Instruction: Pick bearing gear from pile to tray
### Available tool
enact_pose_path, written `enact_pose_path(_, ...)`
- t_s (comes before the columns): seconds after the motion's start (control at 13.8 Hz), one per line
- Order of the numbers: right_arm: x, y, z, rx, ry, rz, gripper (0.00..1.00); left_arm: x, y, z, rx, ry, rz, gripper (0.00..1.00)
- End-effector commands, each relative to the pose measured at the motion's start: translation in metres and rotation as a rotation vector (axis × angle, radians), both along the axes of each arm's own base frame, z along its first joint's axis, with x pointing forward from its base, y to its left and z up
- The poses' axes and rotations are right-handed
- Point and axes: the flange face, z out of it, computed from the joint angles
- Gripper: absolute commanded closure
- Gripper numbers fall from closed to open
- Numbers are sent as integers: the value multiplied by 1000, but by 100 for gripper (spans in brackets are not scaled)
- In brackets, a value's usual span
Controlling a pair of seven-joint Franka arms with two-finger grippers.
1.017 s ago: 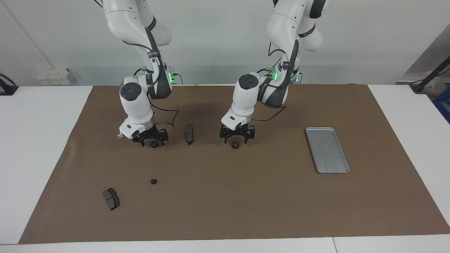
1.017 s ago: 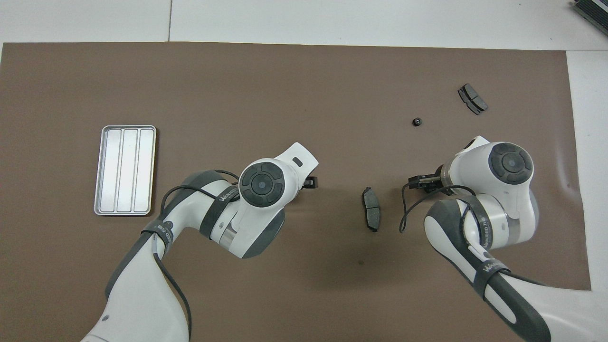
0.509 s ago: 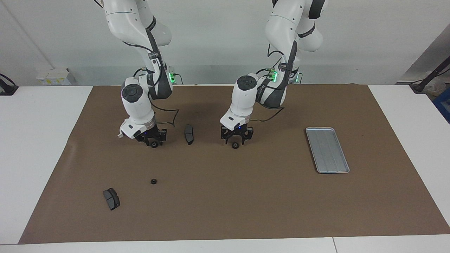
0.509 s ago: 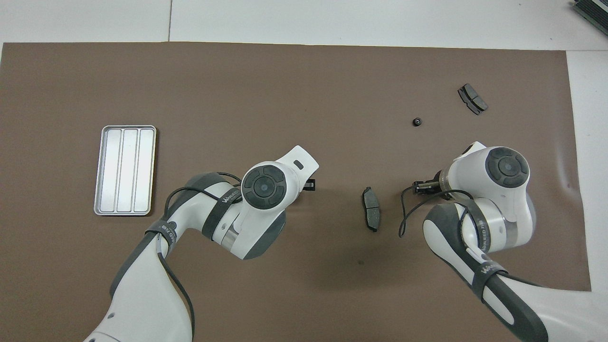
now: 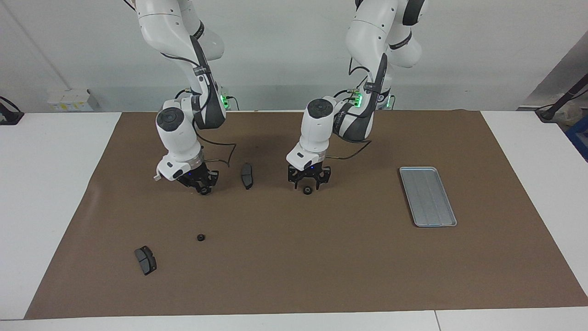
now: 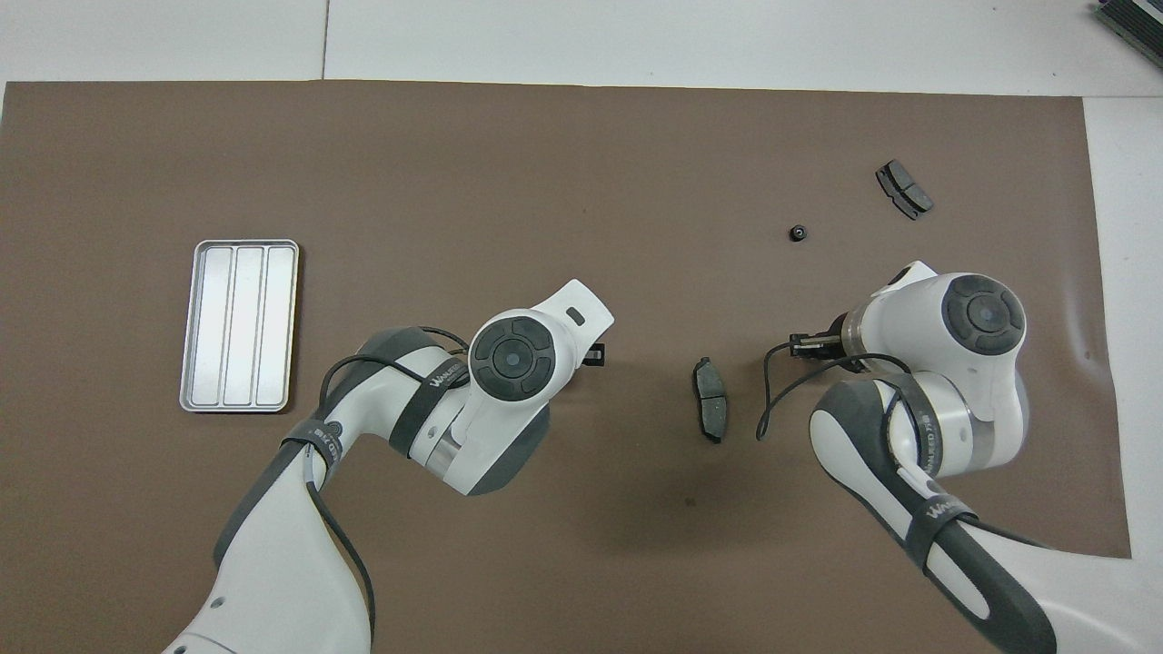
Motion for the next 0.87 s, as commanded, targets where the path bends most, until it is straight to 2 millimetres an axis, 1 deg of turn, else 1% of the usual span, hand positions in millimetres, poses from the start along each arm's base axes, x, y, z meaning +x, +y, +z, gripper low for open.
enact_pose_path(0.0, 15, 2, 29, 22, -53, -38, 100, 2, -7, -2, 19, -6, -14, 20)
enact_pose_path(0.22, 30, 4, 42, 27, -81, -38, 100, 2, -8, -3, 27, -16, -30, 22)
enact_pose_path(0.36, 38, 5, 47, 31, -94, -39, 100, 1, -9, -4, 28, -15, -32, 29)
enact_pose_path(0.58, 48, 6, 55, 35, -109, -41, 100, -2, -12, -8, 28, -15, -41, 34)
enact_pose_path(0.8, 52, 19, 64, 42, -131, -43, 100, -3, -12, -12, 29, -14, -46, 39)
